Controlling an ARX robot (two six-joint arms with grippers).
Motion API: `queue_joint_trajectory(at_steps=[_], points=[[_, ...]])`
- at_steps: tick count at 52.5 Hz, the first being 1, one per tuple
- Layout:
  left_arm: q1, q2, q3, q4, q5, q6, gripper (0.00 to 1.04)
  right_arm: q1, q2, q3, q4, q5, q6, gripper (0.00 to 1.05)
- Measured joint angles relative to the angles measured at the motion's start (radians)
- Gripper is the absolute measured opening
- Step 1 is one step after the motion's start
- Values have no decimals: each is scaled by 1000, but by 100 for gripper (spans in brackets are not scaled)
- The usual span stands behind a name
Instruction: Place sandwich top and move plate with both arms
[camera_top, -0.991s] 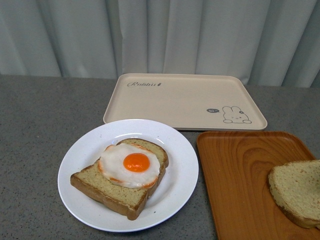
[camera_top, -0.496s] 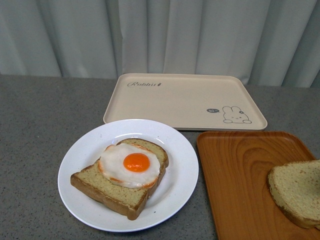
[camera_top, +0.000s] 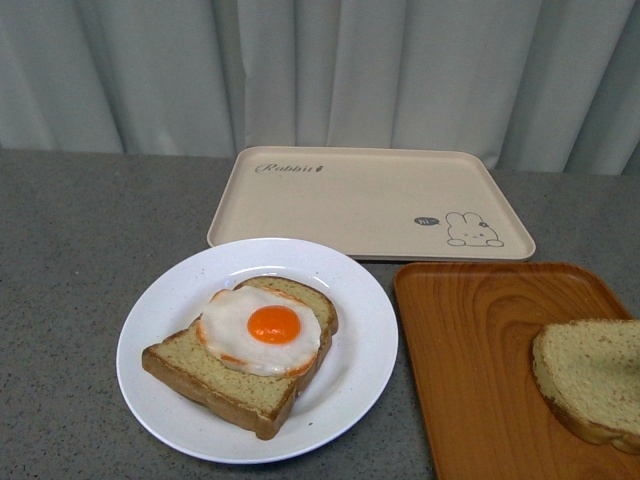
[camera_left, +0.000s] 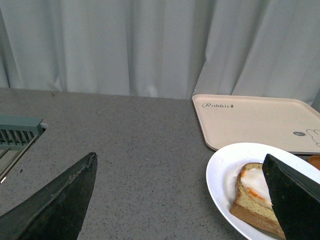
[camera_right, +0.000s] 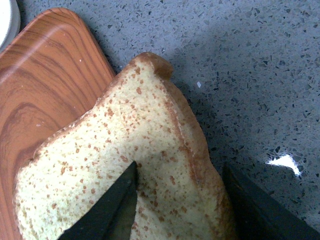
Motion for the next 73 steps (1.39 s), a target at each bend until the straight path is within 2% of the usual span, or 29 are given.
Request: queue_joint_trajectory(at_steps=[9, 12, 14, 23, 29, 44, 59, 73], points=[[0, 0, 0, 0, 0, 0, 98, 0, -37, 12, -36, -6, -8, 12], [0, 0, 0, 0, 0, 0, 98, 0, -48, 23, -48, -7, -7, 4], [0, 0, 0, 0, 0, 0, 98, 0, -55, 27, -53, -7, -7, 3], [0, 0, 0, 0, 0, 0, 98, 10, -124, 64, -44, -24, -7, 3], [0, 0, 0, 0, 0, 0, 98, 58, -177, 124, 5, -62, -26, 3], [0, 0, 0, 0, 0, 0, 98, 257, -178, 224, 53, -109, -23, 3], [0, 0, 0, 0, 0, 0, 98, 489, -46, 276, 138, -92, 41, 3], [0, 0, 0, 0, 0, 0, 98, 636, -13, 276, 167, -85, 61, 3]])
